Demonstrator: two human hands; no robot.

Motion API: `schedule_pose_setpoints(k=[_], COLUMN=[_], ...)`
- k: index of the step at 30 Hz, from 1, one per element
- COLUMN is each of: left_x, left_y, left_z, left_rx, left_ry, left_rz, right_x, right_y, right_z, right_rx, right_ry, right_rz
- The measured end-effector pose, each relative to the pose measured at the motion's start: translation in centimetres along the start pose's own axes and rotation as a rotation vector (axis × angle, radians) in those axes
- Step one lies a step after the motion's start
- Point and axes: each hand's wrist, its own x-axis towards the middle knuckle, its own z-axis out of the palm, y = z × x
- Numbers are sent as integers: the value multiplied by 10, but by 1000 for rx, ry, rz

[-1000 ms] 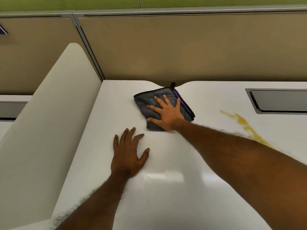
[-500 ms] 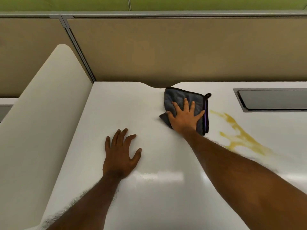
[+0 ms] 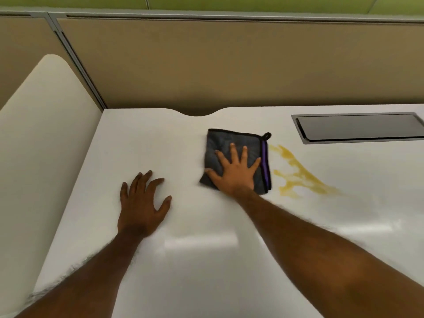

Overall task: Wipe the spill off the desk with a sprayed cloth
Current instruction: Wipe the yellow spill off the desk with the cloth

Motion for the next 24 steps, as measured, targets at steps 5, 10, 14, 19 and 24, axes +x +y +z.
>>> schedule_pose_setpoints(k=[5, 10, 14, 19, 24], left_x=[0, -1, -1, -3, -4], left_y=[0, 4, 2, 4, 12], left_z=[-2, -4, -5, -8, -10], left_rx=[15, -1, -8, 12, 13], left_ry=[-3, -28, -38, -30, -34], left_rz=[-3, -20, -21, -19, -19], right_x=[-50, -59, -86, -122, -132], right_y=[11, 53, 33, 87, 129], right_z=[8, 3, 5, 4, -2], right_rx=[-66, 22, 16, -5, 24], right_ry=[-26, 36, 7, -4, 45], right_rz=[-498, -64, -44, -407, 164])
